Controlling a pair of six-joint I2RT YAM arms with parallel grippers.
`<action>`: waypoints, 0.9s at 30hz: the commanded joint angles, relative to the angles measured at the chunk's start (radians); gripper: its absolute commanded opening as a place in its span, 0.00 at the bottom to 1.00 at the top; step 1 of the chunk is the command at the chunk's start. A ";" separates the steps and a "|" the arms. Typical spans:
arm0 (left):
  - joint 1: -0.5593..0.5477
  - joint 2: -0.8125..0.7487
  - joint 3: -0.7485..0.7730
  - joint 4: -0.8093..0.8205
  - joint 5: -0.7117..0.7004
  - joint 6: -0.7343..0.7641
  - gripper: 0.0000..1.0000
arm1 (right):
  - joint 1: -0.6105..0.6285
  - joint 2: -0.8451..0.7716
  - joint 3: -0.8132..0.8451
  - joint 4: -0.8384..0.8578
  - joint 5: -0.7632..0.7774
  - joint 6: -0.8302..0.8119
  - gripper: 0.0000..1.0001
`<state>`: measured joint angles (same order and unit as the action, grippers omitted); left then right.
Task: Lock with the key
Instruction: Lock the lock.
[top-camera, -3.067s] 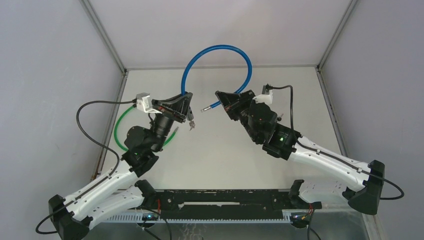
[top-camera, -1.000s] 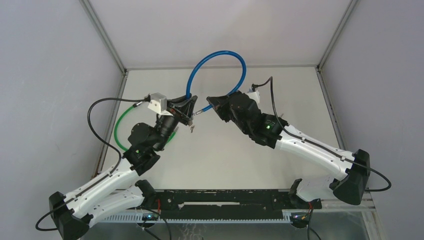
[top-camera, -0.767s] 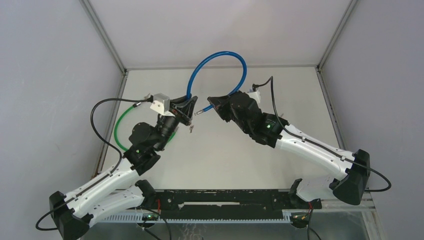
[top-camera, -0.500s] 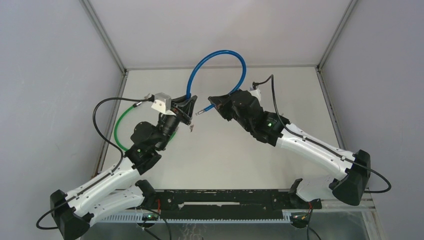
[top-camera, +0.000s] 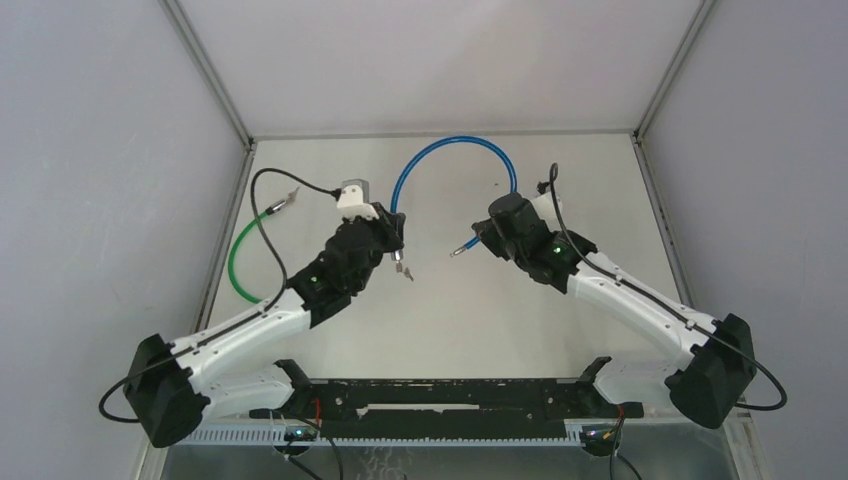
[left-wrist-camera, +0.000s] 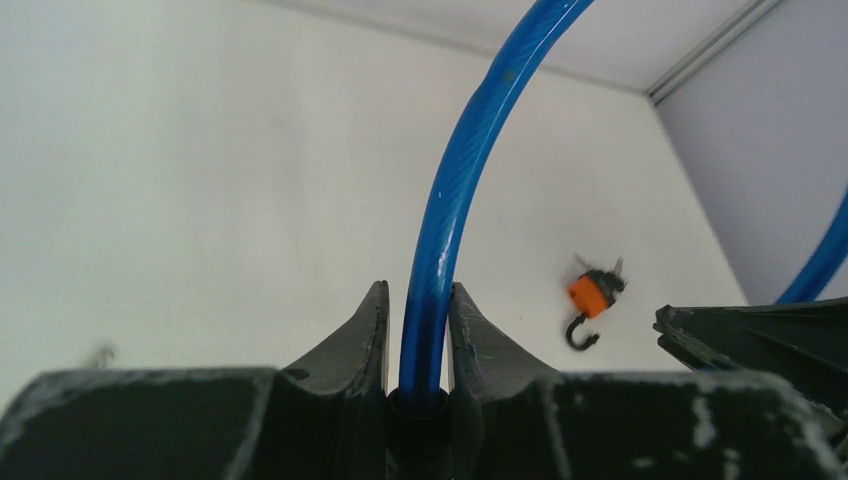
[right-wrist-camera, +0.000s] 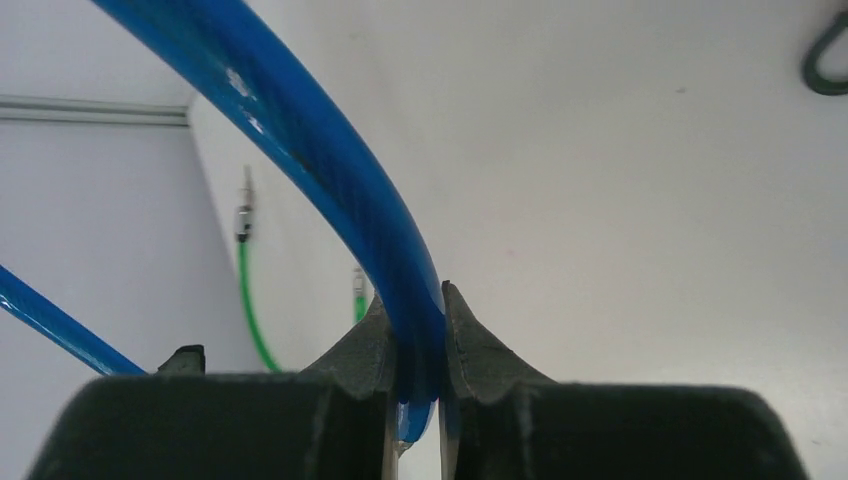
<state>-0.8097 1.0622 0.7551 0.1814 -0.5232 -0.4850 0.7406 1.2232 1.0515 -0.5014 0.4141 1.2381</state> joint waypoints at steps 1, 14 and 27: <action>-0.007 0.076 0.048 -0.119 -0.031 -0.271 0.00 | -0.008 0.080 0.016 -0.079 0.025 0.024 0.00; -0.021 0.135 0.072 -0.233 -0.101 -0.352 0.00 | 0.177 0.104 0.087 -0.223 0.193 0.392 0.00; -0.100 0.149 0.080 -0.104 -0.182 -0.250 0.00 | 0.109 0.220 0.322 -0.393 -0.002 0.514 0.00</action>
<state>-0.8696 1.2102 0.7856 -0.0113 -0.6590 -0.7593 0.8646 1.4181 1.2972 -0.8719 0.4297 1.6947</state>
